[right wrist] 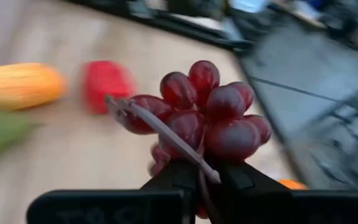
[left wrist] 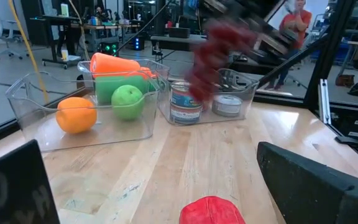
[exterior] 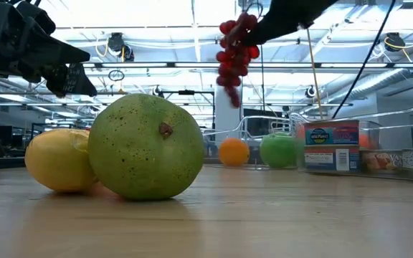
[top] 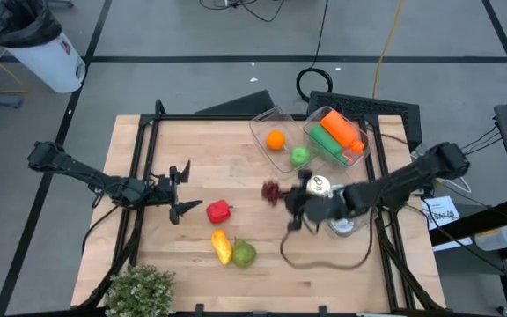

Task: Pick & Place Food Item
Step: Put the purple grapes into the top left transparent bin, then put the red bell pepper into the top left transparent bin, then put the green pear into the top left transparent bin

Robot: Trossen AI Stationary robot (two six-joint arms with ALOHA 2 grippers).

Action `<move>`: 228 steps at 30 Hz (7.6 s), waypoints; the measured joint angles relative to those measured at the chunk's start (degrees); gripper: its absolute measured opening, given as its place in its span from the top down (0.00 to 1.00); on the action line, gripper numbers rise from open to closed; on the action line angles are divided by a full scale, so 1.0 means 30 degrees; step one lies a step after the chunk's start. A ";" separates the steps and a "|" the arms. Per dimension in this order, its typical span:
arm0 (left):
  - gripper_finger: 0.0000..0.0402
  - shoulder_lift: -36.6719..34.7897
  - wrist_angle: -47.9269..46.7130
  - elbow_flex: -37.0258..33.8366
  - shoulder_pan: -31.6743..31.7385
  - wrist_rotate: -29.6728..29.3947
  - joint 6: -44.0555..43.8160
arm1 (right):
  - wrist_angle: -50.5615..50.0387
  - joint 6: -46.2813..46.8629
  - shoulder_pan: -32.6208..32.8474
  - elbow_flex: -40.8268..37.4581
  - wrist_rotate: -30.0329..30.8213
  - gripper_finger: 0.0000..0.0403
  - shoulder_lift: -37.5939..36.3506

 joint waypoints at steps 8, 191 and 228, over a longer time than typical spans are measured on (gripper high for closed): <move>0.17 0.0001 0.0000 0.0000 0.0000 0.0000 0.0000 | -0.0850 -0.1263 -0.6004 0.0000 0.0406 0.97 -0.1779; 0.17 0.0001 0.1858 0.0000 0.0000 0.0020 -0.1144 | 1.2192 0.0357 -0.1115 -0.5719 -1.2228 0.16 -0.3715; 0.17 -0.0007 0.1858 0.0000 0.0001 0.0036 -0.1151 | 0.8329 0.1689 0.3559 0.1960 -1.0600 0.16 0.8791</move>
